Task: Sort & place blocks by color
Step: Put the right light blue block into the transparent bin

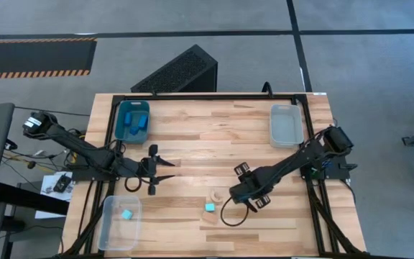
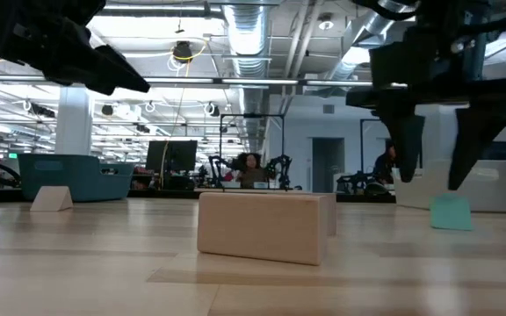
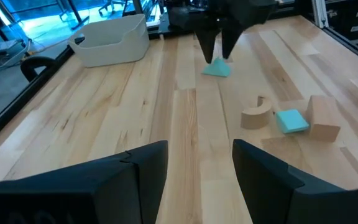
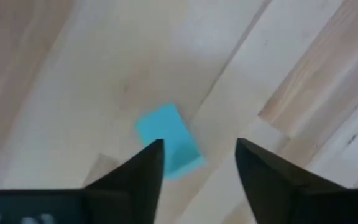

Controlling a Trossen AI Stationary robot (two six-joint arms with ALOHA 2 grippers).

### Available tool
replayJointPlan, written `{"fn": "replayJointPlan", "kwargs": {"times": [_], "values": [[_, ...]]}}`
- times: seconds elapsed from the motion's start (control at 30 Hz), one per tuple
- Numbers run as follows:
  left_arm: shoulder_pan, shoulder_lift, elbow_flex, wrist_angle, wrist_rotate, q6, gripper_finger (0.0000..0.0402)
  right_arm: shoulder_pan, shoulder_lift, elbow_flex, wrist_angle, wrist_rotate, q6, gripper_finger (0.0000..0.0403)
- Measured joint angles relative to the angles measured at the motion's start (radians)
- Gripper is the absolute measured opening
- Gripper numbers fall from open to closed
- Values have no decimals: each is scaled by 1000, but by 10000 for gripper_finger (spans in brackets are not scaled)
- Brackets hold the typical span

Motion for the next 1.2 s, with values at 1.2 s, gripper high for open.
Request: {"fn": "replayJointPlan", "kwargs": {"times": [1.2], "values": [[0, 0, -23, -134, -159, -211, 171, -9, 183, 100, -109, -68, -69, 266]]}}
